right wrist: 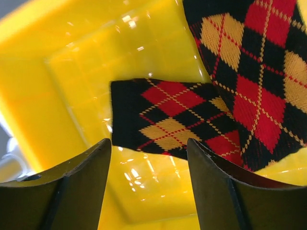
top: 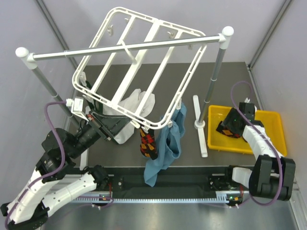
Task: Clip the socks to the hanger
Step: Pick up the sock from the bin.
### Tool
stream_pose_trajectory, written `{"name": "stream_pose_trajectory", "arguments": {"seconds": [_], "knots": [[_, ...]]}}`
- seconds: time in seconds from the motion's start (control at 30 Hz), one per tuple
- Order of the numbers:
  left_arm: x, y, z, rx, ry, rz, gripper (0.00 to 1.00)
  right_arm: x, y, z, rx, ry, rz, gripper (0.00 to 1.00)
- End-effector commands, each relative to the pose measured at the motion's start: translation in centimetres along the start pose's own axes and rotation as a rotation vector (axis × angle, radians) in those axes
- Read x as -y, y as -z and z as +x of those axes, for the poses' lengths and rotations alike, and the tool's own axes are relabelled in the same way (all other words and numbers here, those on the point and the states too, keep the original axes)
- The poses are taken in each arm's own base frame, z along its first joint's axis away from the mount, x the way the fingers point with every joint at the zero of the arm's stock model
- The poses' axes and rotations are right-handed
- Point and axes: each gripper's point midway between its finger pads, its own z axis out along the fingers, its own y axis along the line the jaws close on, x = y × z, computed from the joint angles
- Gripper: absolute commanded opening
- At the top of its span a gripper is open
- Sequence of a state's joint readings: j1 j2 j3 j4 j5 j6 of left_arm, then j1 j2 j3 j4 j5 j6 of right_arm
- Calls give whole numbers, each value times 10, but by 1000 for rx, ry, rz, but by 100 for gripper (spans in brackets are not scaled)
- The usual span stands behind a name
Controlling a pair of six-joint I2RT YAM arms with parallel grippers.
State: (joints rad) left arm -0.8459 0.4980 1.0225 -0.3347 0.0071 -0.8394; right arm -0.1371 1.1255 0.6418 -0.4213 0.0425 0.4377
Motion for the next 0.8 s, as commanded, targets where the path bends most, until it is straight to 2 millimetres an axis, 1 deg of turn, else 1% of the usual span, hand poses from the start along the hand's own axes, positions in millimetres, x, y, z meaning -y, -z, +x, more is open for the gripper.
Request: {"name": "stream_pose_trajectory", "arguments": {"seconds": [0.0,0.07,0.1,0.2,0.27,0.33,0.43,0.5,0.6,0.63,0.7,0.73,0.77], "knots": [[3,-1,5,-17,-6,26,0,1,-10,-4,-1,36,31,64],[3,-2,5,-21,-8,27,0,2,-19,-3,-4,32,44,62],[3,-2,5,-19,-10,26,0,5,-22,-3,-4,34,69,62],[1,-2,5,-20,-11,21,0,3,-33,-3,-17,50,90,62],[1,-2,6,-21,-11,20,0,2,-41,6,-48,70,105,62],[1,-2,6,-21,-12,20,0,6,-46,9,-74,64,146,62],[0,-3,6,-23,-12,18,0,5,-48,10,-83,63,153,61],[0,-4,7,-25,-12,17,0,5,-50,13,-97,62,155,59],[2,-4,6,-27,-14,23,0,-1,-55,22,-140,57,116,43],[1,-5,7,-29,-14,21,0,-2,-57,25,-149,53,108,35],[1,-4,6,-27,-15,19,0,-4,-58,26,-149,51,93,22],[2,-4,6,-27,-15,21,0,-6,-55,24,-135,47,80,18],[1,-4,6,-28,-15,17,0,-6,-54,25,-127,45,73,9]]}}
